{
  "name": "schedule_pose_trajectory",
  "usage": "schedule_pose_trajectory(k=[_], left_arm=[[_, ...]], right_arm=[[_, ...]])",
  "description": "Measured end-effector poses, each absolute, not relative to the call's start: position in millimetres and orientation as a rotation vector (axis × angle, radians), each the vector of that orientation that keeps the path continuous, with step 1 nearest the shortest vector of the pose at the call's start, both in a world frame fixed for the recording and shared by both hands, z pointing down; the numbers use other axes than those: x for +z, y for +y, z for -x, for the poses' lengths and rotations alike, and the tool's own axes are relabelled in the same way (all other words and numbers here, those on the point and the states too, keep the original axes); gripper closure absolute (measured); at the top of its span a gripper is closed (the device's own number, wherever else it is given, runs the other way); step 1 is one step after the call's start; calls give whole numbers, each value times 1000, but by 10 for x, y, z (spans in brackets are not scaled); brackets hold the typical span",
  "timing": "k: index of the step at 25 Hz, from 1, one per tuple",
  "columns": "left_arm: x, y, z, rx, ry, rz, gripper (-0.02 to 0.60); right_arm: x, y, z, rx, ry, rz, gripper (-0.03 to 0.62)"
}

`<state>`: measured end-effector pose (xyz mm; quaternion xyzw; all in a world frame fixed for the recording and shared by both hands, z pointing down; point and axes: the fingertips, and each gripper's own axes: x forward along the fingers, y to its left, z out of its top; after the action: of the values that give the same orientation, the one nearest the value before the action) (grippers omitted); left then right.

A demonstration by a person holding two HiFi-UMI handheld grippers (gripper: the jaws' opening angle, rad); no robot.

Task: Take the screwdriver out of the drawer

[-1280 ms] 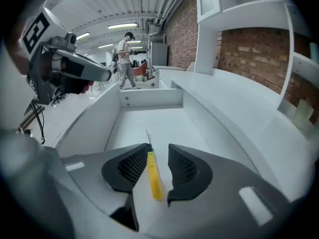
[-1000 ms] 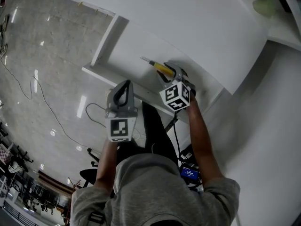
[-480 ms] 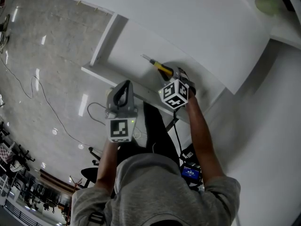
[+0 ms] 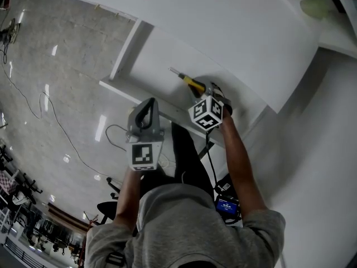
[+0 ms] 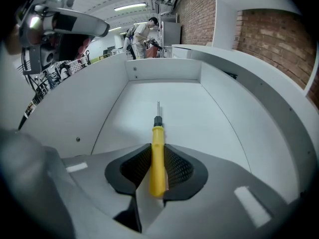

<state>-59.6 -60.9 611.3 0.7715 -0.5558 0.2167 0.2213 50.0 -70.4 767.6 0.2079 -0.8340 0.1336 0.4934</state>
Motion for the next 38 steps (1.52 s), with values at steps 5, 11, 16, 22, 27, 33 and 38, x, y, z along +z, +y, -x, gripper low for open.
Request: schedule_pose_trajectory(k=[5,11,16,22,27,33,38], left_arm=[[6049,-600,611,607,-1552,-2146,569],[5875,-587,552,598,-1551,-2184,569],[5702,-595,501,583,-1546,-2228,569],[5444,-625,468,555,-1556,-2281,569],[5295,-669,482,548,-1555,-2326,569],[5033,-704,419,537,-1546,-2389,569],[4809,-737,339,526,-1526,-2457,569]], right_arm=[[7628,-710,-518,321,-2033,-521,511],[7431,-736,-550,305,-2050,-561,511],[7208,-753,-554,292,-2071,-598,511],[6899,-783,-632,294,-2092,-677,511],[6677,-835,-670,292,-2104,-745,511],[6365,-866,-743,286,-2127,-833,511],[6030,-891,-814,260,-2150,-914,511]])
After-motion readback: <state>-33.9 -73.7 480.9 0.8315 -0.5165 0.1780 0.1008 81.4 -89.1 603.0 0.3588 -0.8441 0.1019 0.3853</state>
